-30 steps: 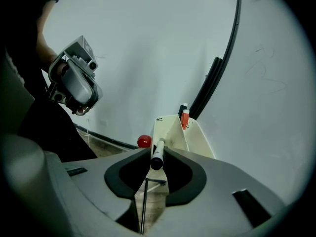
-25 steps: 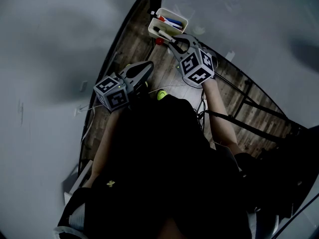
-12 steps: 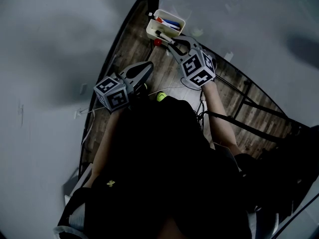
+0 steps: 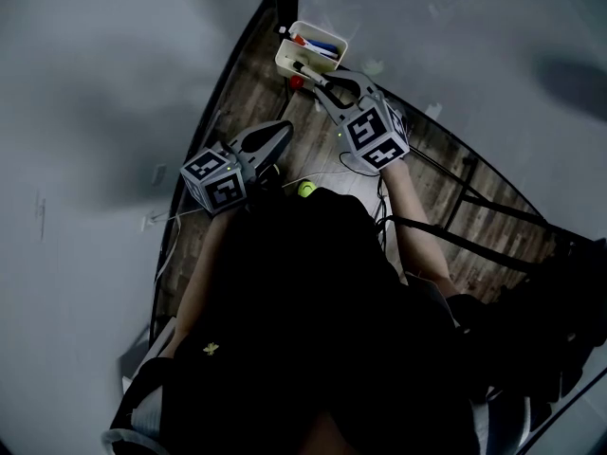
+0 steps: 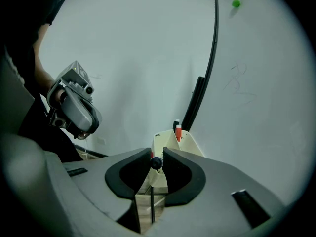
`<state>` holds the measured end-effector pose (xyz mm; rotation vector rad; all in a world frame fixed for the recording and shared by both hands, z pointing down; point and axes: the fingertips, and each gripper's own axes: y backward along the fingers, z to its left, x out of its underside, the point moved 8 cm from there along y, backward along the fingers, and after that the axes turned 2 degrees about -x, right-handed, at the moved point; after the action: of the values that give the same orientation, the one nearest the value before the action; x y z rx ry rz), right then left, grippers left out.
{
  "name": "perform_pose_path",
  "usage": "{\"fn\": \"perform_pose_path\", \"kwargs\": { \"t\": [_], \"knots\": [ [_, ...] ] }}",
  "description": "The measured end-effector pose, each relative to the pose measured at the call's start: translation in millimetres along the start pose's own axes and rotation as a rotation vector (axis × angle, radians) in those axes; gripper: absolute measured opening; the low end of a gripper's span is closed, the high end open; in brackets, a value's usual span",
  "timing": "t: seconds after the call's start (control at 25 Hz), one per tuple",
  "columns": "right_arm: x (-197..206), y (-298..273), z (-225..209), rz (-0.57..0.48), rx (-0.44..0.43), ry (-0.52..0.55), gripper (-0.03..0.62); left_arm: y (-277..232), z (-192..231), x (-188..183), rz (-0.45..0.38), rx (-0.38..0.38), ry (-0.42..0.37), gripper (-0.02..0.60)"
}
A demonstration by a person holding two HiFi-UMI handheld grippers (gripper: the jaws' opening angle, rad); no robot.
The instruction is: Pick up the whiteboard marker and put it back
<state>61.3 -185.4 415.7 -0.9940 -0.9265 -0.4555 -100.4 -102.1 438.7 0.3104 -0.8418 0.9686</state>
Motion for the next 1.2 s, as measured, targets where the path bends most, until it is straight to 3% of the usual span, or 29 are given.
{"fn": "perform_pose_path", "kwargs": {
  "t": [0.52,1.2],
  "knots": [
    [-24,28,-5,-0.126,0.034,-0.074,0.074,-4,-1,3,0.005,0.005,-0.033,0.005],
    [-47,62,7,-0.205,0.052,-0.059,0.074,-10,-11,5,0.012,-0.009,-0.090,0.006]
  ]
}}
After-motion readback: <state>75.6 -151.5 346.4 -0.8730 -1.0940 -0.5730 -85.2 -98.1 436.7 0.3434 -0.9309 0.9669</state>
